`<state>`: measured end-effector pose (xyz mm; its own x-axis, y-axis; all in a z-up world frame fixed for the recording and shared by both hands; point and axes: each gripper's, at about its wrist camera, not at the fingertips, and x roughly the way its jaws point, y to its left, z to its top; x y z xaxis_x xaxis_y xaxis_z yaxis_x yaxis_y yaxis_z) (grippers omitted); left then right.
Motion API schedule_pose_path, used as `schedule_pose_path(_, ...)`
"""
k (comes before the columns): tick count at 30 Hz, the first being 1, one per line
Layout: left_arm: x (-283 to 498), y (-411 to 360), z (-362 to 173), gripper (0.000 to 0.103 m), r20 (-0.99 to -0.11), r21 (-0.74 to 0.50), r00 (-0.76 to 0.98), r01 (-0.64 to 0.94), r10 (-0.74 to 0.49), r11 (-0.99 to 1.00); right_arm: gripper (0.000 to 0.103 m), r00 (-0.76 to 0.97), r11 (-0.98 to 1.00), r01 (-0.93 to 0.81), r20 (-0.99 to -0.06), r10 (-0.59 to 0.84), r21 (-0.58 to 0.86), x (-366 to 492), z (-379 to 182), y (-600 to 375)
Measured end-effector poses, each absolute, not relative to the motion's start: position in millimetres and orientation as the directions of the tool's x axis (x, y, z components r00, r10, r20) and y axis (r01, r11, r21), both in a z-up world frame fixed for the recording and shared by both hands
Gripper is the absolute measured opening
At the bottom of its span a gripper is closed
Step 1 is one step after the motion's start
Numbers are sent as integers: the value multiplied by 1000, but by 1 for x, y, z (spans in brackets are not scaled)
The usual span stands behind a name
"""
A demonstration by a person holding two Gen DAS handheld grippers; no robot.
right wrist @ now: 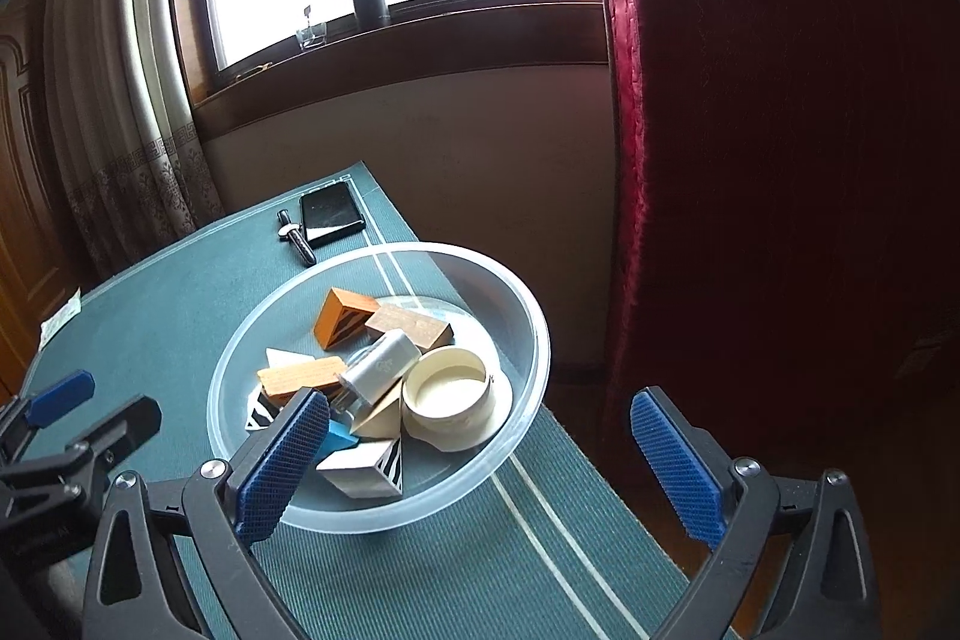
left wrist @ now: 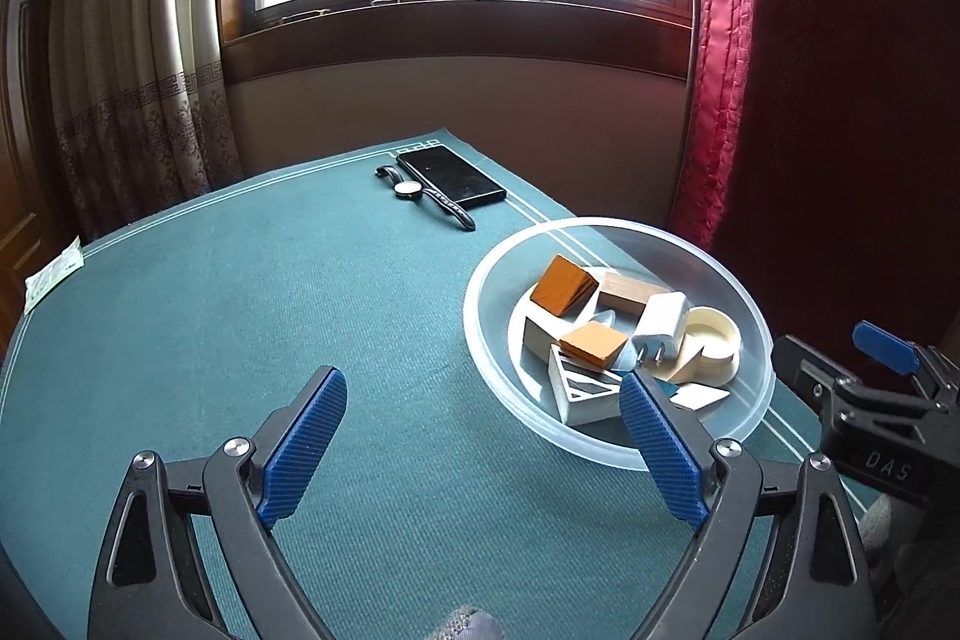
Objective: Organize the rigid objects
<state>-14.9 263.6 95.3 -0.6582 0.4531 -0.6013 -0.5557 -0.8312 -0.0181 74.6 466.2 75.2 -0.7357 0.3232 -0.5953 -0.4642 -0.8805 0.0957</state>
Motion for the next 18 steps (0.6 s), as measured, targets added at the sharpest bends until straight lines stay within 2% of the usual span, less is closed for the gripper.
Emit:
schedule_pose_path(4,-6,257,100,99,-576,42,-713,-514,400,-857,103,-715,-893,-450,-602,355,8,81,69,449)
schedule_pose_path(12,-1,252,96,101,-578,103,-752,-453,318,-885,103,-727,-905,-418,-570,382,-73,84,70,426)
schedule_pose_path(18,3,259,86,102,-580,156,-762,-450,287,-879,103,-721,-902,-425,-576,385,-71,81,68,425)
